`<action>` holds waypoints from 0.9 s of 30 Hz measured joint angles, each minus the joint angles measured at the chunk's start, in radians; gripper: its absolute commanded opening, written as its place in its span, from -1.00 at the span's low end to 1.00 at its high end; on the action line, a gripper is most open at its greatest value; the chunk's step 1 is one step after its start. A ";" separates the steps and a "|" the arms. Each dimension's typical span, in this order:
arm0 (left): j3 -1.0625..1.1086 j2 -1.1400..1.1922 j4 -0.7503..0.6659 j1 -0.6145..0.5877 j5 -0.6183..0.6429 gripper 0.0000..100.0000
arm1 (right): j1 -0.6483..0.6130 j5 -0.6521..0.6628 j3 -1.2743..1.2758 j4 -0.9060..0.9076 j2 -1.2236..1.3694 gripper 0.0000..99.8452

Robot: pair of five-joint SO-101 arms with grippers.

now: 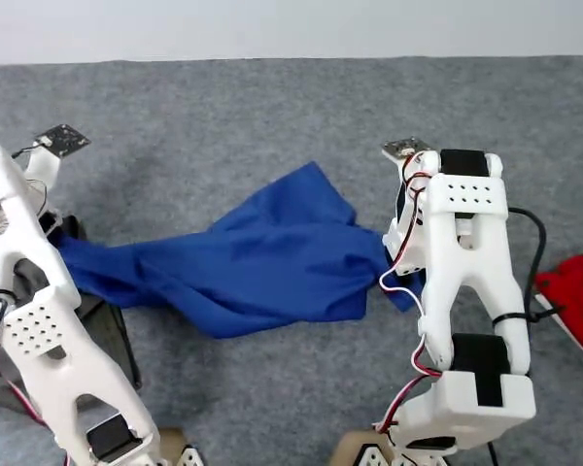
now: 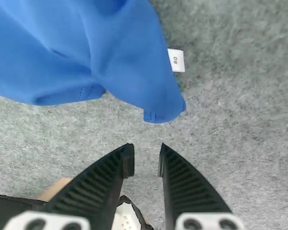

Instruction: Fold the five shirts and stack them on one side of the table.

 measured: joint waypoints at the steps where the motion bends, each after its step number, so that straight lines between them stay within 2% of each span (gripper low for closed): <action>1: 0.000 0.000 0.000 0.000 0.000 -0.99 | -0.005 0.000 0.000 0.000 0.000 -0.82; 13: 0.000 0.000 0.000 0.000 0.040 -0.97 | -0.130 0.000 -0.021 0.028 0.000 -0.82; 19: 0.000 0.000 0.000 -0.002 0.038 -0.56 | -0.129 0.000 -0.037 0.031 0.000 -0.82; 27: 0.000 0.000 0.000 -0.014 0.014 -0.54 | -0.129 0.000 -0.037 0.031 0.000 -0.82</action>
